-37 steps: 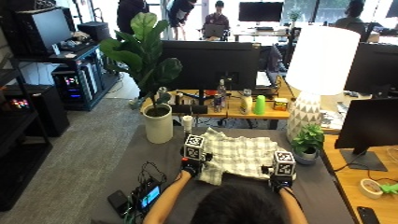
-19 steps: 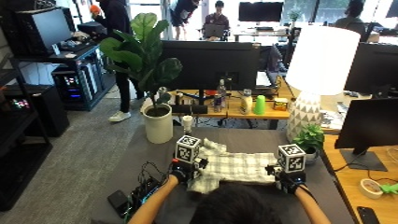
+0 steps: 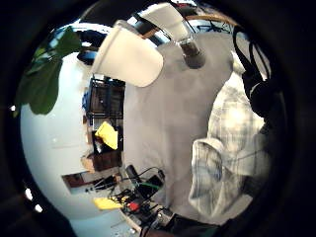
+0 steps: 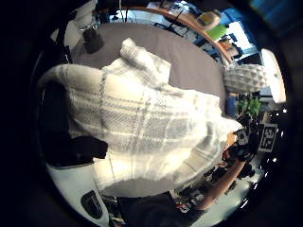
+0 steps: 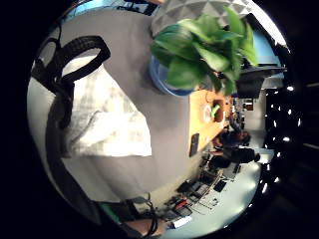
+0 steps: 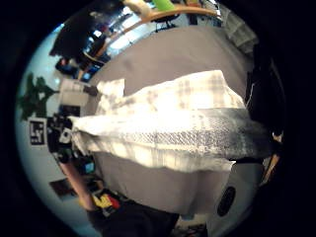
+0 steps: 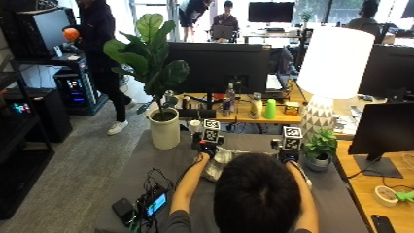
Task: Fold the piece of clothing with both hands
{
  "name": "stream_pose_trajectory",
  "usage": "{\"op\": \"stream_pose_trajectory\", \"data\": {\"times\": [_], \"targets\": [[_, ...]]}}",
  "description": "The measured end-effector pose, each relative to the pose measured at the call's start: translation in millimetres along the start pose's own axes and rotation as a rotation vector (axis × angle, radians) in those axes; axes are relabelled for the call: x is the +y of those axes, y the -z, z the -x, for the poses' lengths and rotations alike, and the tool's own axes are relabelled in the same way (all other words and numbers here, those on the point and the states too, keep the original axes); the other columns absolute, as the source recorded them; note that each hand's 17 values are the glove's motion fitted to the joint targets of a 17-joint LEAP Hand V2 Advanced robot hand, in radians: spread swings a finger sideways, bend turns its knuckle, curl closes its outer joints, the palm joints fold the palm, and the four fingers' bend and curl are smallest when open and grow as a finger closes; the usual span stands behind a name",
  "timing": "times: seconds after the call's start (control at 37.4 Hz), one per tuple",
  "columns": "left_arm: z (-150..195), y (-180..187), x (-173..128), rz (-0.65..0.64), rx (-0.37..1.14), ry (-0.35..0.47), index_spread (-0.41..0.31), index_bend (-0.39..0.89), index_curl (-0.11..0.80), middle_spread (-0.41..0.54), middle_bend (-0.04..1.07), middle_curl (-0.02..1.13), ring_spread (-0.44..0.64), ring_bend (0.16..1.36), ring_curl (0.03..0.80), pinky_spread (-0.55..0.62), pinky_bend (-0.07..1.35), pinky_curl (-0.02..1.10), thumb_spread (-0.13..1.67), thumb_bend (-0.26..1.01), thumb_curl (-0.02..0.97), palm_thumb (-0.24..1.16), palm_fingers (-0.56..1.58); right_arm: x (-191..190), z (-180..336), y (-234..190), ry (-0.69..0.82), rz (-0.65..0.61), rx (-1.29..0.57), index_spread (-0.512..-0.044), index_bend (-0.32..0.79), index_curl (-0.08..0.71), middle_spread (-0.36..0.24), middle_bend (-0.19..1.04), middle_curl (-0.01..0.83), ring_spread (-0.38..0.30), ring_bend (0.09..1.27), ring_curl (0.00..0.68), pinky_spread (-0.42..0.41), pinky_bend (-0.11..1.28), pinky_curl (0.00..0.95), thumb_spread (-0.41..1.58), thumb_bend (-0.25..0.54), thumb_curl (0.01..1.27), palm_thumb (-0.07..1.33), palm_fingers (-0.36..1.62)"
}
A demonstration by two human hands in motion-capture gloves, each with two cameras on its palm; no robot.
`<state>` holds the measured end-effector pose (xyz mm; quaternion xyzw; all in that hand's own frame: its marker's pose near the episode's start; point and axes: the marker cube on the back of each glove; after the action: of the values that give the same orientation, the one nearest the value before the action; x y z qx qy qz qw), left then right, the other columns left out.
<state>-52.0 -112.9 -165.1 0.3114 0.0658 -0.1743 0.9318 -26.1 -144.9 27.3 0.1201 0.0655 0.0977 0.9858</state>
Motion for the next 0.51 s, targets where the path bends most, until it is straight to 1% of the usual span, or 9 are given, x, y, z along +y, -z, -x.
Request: {"op": "stream_pose_trajectory", "data": {"times": [0.08, 0.16, 0.21, 0.24, 0.27, 0.29, 0.32, 0.35, 0.51], "targets": [[-6.2, -23.4, -13.3, 0.116, -0.018, 0.004, -0.268, 0.18, 0.501, -0.284, 0.36, 0.59, -0.33, 0.62, 0.487, -0.33, 0.32, 0.44, 1.55, 0.29, 0.353, 0.52, 1.15, -23.1, 1.8, -15.7, -0.020, -0.097, -0.014, -0.245, 0.18, 0.474, -0.147, 0.38, 0.527, -0.222, 0.60, 0.485, -0.246, 0.50, 0.450, 0.45, -0.022, 0.68, 1.07, 1.20], [-5.8, -39.0, -17.2, 0.175, -0.048, 0.019, -0.266, 0.17, 0.502, -0.284, 0.36, 0.59, -0.33, 0.61, 0.488, -0.33, 0.32, 0.44, 1.55, 0.29, 0.358, 0.52, 1.15, -9.2, -8.8, -30.8, -0.076, 0.020, 0.040, -0.240, 0.15, 0.469, -0.140, 0.35, 0.520, -0.216, 0.58, 0.481, -0.232, 0.48, 0.444, 0.49, -0.020, 0.69, 1.07, 1.12], [-5.2, -41.8, -17.0, 0.158, -0.054, 0.016, -0.263, 0.16, 0.496, -0.282, 0.35, 0.60, -0.32, 0.60, 0.483, -0.32, 0.33, 0.44, 1.55, 0.29, 0.362, 0.52, 1.11, -6.0, -14.1, -33.8, -0.071, 0.011, 0.048, -0.236, 0.12, 0.458, -0.132, 0.32, 0.510, -0.210, 0.58, 0.479, -0.215, 0.48, 0.442, 0.53, -0.010, 0.69, 1.09, 1.07], [-5.6, -41.3, -15.1, 0.147, -0.052, 0.008, -0.254, 0.13, 0.488, -0.280, 0.34, 0.59, -0.32, 0.58, 0.480, -0.32, 0.33, 0.45, 1.55, 0.29, 0.362, 0.51, 1.07, -6.2, -16.4, -33.7, -0.067, -0.013, 0.047, -0.234, 0.12, 0.452, -0.130, 0.30, 0.504, -0.208, 0.56, 0.473, -0.200, 0.47, 0.439, 0.57, -0.005, 0.69, 1.09, 1.02], [-6.2, -40.2, -12.4, 0.138, -0.051, -0.001, -0.217, 0.07, 0.464, -0.246, 0.20, 0.55, -0.29, 0.52, 0.459, -0.28, 0.36, 0.45, 1.54, 0.28, 0.358, 0.49, 0.77, -4.6, -18.9, -33.5, -0.070, -0.020, 0.047, -0.231, 0.13, 0.452, -0.131, 0.28, 0.500, -0.205, 0.54, 0.470, -0.188, 0.45, 0.438, 0.59, -0.001, 0.69, 1.10, 0.97], [-7.0, -39.0, -9.2, 0.131, -0.050, -0.010, -0.209, 0.10, 0.472, -0.234, 0.22, 0.59, -0.28, 0.54, 0.499, -0.27, 0.38, 0.48, 1.54, 0.27, 0.359, 0.49, 0.74, -0.2, -21.6, -33.8, -0.081, -0.001, 0.047, -0.230, 0.13, 0.455, -0.131, 0.28, 0.501, -0.203, 0.54, 0.475, -0.182, 0.45, 0.444, 0.61, -0.004, 0.69, 1.10, 0.97], [-8.3, -37.9, -6.0, 0.121, -0.049, -0.022, -0.198, 0.12, 0.473, -0.214, 0.17, 0.59, -0.26, 0.52, 0.499, -0.25, 0.39, 0.48, 1.54, 0.27, 0.360, 0.48, 0.69, 6.1, -24.2, -34.6, -0.096, 0.036, 0.048, -0.229, 0.13, 0.453, -0.130, 0.26, 0.496, -0.197, 0.53, 0.472, -0.171, 0.44, 0.441, 0.63, -0.009, 0.69, 1.10, 0.95], [-10.4, -37.0, -2.7, 0.107, -0.046, -0.041, -0.183, 0.15, 0.475, -0.168, 0.08, 0.56, -0.22, 0.50, 0.488, -0.19, 0.37, 0.48, 1.53, 0.25, 0.356, 0.45, 0.52, 12.3, -26.5, -35.6, -0.111, 0.073, 0.046, -0.229, 0.12, 0.447, -0.129, 0.26, 0.494, -0.195, 0.52, 0.470, -0.160, 0.44, 0.439, 0.65, -0.010, 0.68, 1.09, 0.94], [-32.5, -43.1, 26.0, 0.062, -0.033, -0.230, -0.146, 0.19, 0.465, -0.089, 0.07, 0.44, -0.13, 0.47, 0.432, -0.08, 0.35, 0.44, 1.49, 0.16, 0.325, 0.30, 0.49, 38.3, -40.0, -50.1, -0.170, 0.194, 0.046, -0.224, 0.10, 0.408, -0.113, 0.22, 0.481, -0.176, 0.51, 0.454, -0.120, 0.42, 0.419, 0.78, -0.040, 0.66, 1.01, 0.95]]}}
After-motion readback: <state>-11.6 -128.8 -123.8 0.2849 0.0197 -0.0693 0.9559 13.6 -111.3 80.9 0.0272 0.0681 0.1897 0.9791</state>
